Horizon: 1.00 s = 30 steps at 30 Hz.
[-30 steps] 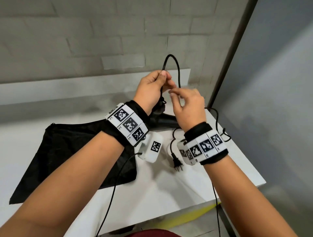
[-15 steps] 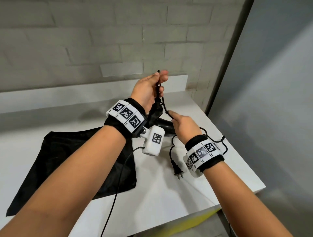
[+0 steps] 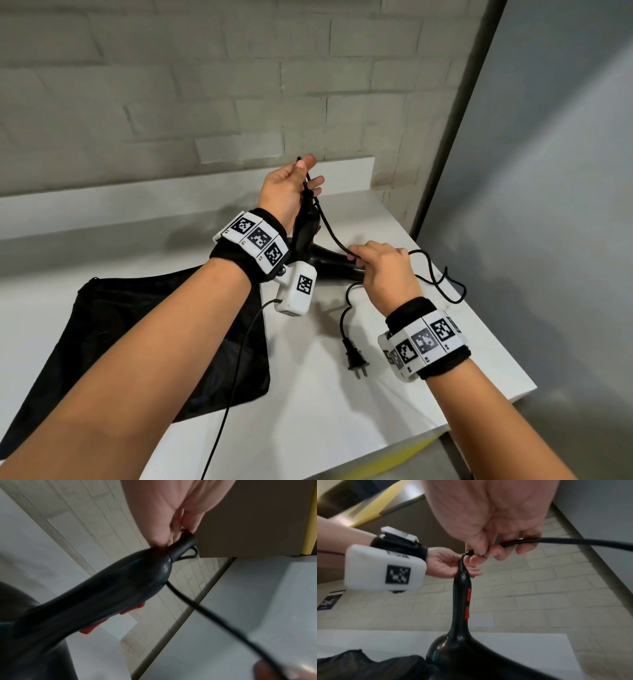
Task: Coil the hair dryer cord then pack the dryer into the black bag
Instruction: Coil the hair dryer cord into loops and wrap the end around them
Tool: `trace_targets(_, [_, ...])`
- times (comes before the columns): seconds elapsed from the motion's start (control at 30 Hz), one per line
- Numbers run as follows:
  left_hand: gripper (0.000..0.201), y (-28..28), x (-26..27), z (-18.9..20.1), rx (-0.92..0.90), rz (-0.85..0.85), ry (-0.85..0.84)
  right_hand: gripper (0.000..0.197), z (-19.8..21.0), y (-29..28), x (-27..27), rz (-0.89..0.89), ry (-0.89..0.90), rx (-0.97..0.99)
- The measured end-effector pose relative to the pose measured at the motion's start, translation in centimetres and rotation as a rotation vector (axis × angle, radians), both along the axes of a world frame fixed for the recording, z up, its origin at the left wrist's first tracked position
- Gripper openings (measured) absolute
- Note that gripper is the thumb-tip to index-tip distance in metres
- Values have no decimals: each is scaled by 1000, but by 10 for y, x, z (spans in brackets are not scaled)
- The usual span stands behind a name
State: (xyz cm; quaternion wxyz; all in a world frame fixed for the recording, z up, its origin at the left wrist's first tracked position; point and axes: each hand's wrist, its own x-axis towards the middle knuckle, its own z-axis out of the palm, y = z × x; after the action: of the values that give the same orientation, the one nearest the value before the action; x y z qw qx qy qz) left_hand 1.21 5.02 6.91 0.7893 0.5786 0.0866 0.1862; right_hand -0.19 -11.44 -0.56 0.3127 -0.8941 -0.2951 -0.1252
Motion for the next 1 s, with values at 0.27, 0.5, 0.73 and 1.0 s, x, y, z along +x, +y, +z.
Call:
trace_targets(0.27, [45,-4,6,5,222,-44,67,38,38,17,5,99,-136,214])
trace_targets(0.5, [102,1,3,5,542,-238,132,32,75,43,40,224,-157,355])
trace_targets(0.73, [61,-4,5,5,526,-345,124,22,88,60,82,127,9,375])
trace_targets(1.0, [48,7,14,5,349,-423,113,23,55,51,89,219,260,484])
